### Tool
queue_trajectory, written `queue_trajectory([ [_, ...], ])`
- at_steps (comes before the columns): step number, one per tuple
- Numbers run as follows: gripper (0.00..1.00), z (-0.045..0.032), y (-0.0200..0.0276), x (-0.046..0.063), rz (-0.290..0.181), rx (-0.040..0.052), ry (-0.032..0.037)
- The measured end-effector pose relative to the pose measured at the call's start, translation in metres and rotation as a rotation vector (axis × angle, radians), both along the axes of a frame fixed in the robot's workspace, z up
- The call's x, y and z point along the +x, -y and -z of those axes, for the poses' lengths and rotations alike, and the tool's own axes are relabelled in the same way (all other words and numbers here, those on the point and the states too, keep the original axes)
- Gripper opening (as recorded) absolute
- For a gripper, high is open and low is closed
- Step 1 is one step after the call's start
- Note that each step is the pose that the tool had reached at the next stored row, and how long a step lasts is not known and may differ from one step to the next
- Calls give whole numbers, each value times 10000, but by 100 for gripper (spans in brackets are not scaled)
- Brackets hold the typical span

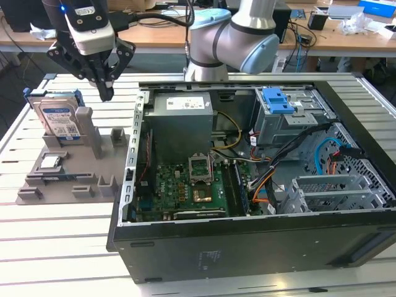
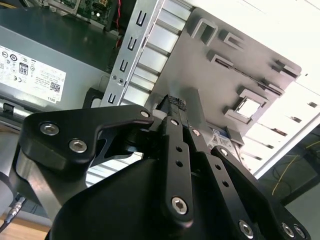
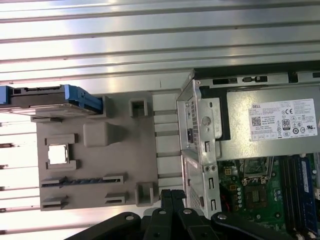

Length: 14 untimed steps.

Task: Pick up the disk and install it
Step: 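Reach for the disk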

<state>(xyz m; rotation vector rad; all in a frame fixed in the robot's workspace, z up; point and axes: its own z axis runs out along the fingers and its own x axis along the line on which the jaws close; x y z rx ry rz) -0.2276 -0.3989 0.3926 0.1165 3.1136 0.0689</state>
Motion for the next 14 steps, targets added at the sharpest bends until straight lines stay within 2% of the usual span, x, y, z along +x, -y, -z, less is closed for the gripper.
queue_trajectory([
  [14, 11, 0, 0, -142, 0, 0, 0],
])
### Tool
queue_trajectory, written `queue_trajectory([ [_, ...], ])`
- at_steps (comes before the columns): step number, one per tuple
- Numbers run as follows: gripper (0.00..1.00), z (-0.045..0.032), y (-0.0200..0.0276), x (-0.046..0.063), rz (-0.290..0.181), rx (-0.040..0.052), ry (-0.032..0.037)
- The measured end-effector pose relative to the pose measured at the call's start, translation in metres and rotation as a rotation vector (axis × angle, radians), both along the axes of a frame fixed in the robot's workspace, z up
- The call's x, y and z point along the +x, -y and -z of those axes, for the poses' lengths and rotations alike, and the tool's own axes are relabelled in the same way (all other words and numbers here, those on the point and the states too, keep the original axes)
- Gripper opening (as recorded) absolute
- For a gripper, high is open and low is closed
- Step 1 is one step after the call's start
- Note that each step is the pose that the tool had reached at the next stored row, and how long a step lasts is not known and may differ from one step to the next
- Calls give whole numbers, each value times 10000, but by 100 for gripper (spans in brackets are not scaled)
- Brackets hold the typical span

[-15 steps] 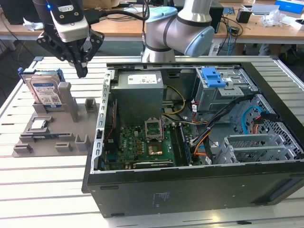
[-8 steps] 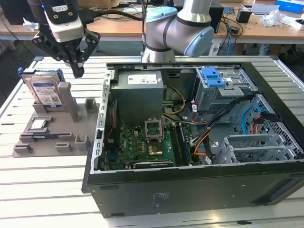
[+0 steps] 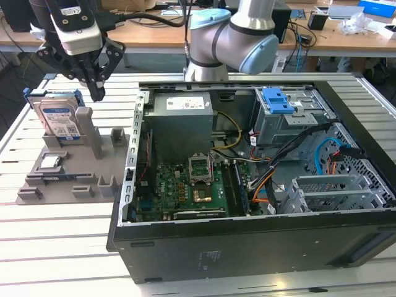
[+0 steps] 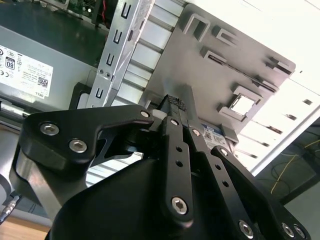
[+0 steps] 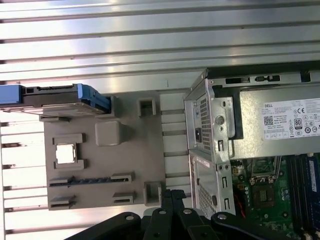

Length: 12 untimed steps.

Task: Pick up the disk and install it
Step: 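Reach for the disk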

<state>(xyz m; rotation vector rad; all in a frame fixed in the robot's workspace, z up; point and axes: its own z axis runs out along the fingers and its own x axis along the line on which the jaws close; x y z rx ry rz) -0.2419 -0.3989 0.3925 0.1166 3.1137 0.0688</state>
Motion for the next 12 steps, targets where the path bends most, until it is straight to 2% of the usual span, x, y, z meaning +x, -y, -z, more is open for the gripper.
queue_trajectory([
  [12, 11, 1, 0, -160, 0, 1, 0],
])
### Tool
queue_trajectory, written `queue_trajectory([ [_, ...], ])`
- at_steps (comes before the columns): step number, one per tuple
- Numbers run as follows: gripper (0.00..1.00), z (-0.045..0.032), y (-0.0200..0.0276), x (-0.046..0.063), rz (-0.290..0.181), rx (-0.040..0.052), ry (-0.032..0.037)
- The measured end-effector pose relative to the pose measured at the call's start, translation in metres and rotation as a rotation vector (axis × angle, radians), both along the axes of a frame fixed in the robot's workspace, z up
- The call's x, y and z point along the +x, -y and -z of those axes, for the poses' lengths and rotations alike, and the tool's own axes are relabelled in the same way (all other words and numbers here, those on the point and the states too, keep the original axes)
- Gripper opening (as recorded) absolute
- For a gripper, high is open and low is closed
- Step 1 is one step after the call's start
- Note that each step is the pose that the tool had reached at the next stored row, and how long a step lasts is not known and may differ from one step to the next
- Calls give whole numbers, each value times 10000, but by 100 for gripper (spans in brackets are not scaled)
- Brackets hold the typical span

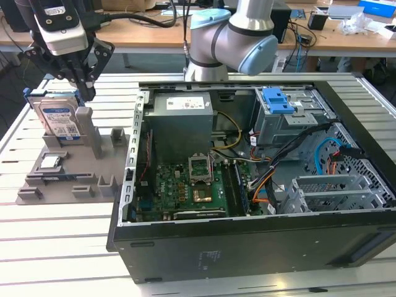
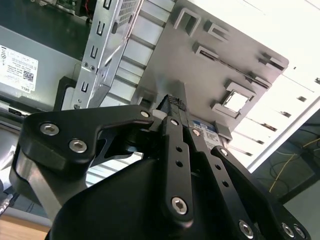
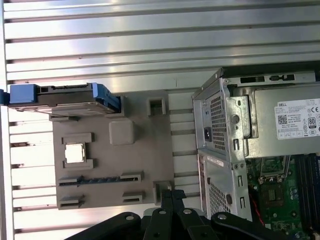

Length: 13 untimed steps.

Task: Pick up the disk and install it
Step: 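Reach for the disk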

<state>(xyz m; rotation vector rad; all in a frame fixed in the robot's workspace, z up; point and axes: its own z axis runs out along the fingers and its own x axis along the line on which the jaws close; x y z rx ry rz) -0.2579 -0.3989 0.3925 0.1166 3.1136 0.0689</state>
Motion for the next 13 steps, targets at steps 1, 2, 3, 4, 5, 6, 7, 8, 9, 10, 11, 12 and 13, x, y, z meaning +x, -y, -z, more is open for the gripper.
queue_trajectory([
  [1, 11, 0, 0, -16, 0, -1, -1],
  [2, 11, 0, 0, -26, 0, -1, -1],
  [3, 11, 0, 0, -44, -1, 0, 0],
  [4, 11, 0, 0, -54, 0, 0, 0],
  [5, 11, 0, 0, -63, -1, 0, 0],
  [6, 11, 0, 0, -75, 0, -1, 0],
  [7, 11, 0, 0, -91, 0, 0, 0],
  [8, 11, 0, 0, -111, 0, 0, 0],
  [9, 11, 1, 0, -121, -1, 0, 0],
  [10, 11, 0, 0, -131, -1, 0, 0],
  [11, 11, 0, 0, -145, 0, -1, 0],
  [12, 11, 0, 0, -155, 0, -1, -1],
  [13, 11, 1, 0, -170, 0, 0, 0],
])
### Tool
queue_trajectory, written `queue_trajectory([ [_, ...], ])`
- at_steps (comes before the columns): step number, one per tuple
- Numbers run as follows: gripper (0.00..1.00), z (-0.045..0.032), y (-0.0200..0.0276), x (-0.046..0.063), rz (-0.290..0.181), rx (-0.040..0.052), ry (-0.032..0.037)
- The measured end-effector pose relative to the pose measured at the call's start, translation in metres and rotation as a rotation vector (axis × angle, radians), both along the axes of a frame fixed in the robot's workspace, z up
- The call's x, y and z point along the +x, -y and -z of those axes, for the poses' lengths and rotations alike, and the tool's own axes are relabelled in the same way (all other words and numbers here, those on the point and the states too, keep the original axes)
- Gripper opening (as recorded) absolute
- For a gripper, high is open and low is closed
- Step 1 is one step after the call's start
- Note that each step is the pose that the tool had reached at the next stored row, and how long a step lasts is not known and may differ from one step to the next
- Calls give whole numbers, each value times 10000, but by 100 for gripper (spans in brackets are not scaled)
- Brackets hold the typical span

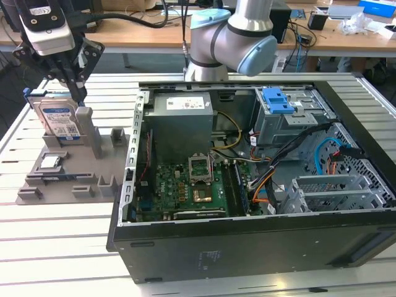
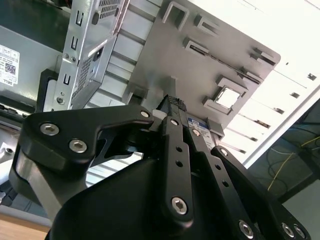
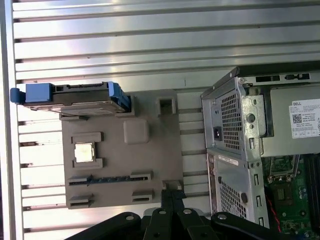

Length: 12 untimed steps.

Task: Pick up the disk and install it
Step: 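Reach for the disk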

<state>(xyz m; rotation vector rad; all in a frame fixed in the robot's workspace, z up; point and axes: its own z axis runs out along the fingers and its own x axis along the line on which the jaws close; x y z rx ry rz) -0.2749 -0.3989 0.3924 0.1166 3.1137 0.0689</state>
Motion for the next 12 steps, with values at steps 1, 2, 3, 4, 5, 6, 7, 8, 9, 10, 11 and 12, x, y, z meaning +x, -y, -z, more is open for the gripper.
queue_trajectory([
  [1, 11, 0, 0, -26, 0, -1, -1],
  [2, 11, 0, 0, -37, 1, 0, 0],
  [3, 11, 1, 0, -51, 1, 0, 0],
  [4, 11, 1, 0, -65, 0, 0, 0],
  [5, 11, 1, -1, -77, 1, 0, 0],
  [6, 11, 2, -3, -99, 0, -1, -1],
  [7, 11, 3, -6, -119, 0, 0, 0],
  [8, 11, 3, -10, -143, -1, 0, 0],
  [9, 11, 4, -14, -161, 0, 0, 0],
  [10, 11, 4, -18, -181, 0, -1, 0],
  [11, 11, 4, -29, -229, 1, -1, 0],
  [12, 11, 5, -34, -254, 1, -1, 0],
])
